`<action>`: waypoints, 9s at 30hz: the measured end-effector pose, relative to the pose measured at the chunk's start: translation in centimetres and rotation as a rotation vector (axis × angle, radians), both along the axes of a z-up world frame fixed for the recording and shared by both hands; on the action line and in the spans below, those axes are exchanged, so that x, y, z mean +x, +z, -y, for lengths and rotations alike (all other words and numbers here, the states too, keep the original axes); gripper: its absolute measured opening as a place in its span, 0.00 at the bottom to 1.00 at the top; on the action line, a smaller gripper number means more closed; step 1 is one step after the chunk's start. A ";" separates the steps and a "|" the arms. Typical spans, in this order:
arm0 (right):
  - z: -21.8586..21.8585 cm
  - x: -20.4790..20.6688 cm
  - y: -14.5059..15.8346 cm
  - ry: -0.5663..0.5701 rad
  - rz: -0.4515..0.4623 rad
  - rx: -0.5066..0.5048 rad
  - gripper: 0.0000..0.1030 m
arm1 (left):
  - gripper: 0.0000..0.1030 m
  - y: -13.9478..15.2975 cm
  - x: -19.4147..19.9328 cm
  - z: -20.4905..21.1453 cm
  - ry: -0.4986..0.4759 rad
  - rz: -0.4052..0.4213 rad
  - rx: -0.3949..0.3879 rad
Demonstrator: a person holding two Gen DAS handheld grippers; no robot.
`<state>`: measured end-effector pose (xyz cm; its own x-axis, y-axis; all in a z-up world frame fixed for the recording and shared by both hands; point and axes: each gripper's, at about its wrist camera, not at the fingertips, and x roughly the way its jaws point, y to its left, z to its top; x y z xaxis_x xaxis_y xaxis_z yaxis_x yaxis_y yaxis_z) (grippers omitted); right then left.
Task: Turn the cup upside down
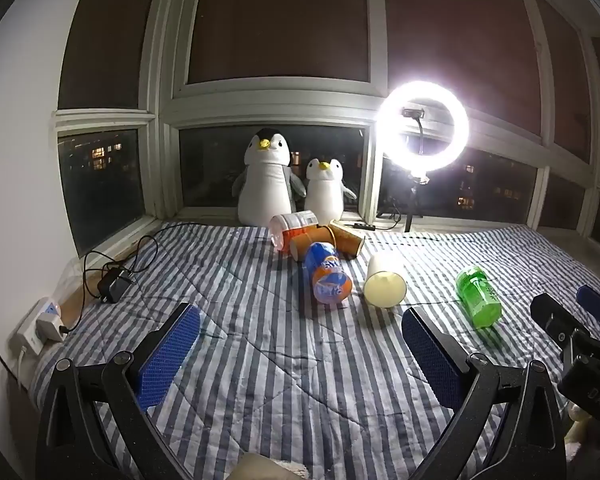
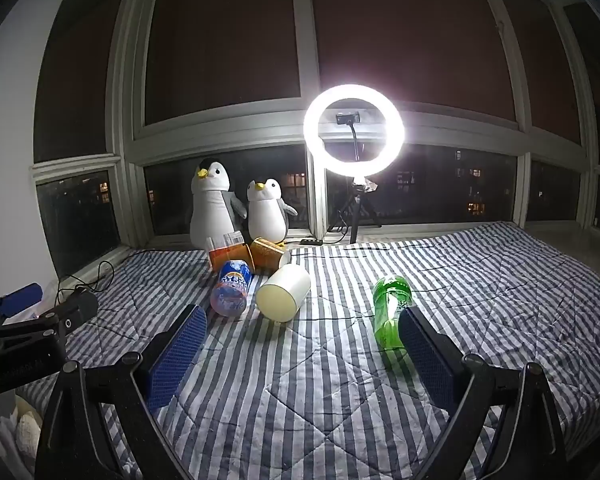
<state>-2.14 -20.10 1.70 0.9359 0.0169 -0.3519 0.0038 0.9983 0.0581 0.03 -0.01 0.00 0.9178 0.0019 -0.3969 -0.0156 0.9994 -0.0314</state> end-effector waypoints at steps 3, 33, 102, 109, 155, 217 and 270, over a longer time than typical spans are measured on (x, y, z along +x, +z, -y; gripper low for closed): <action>0.0 0.0 0.0 0.000 -0.001 0.007 0.92 | 0.99 0.0 0.1 0.0 0.000 -0.002 -0.002; 0.1 -0.1 0.3 -0.001 0.008 0.000 0.93 | 0.99 0.5 0.1 0.0 0.004 0.014 -0.005; 2.9 18.1 -2.2 -0.065 -0.264 -0.010 0.92 | 0.99 -3.5 49.3 -4.2 -0.281 -0.435 0.180; 2.8 20.4 -2.1 -0.080 -0.314 -0.036 0.92 | 0.99 -6.3 55.6 -3.0 -0.375 -0.563 0.197; 2.2 23.9 -4.9 -0.025 -0.387 0.073 0.92 | 0.91 -6.7 49.5 -11.0 -0.272 -0.648 0.143; -2.0 7.8 -8.0 -0.050 -0.273 0.120 0.93 | 0.97 -2.9 14.3 -9.3 -0.150 -0.415 -0.315; -4.4 13.2 -7.6 0.055 -0.476 -0.006 0.85 | 0.97 -3.4 12.3 -7.7 -0.272 -0.348 -0.284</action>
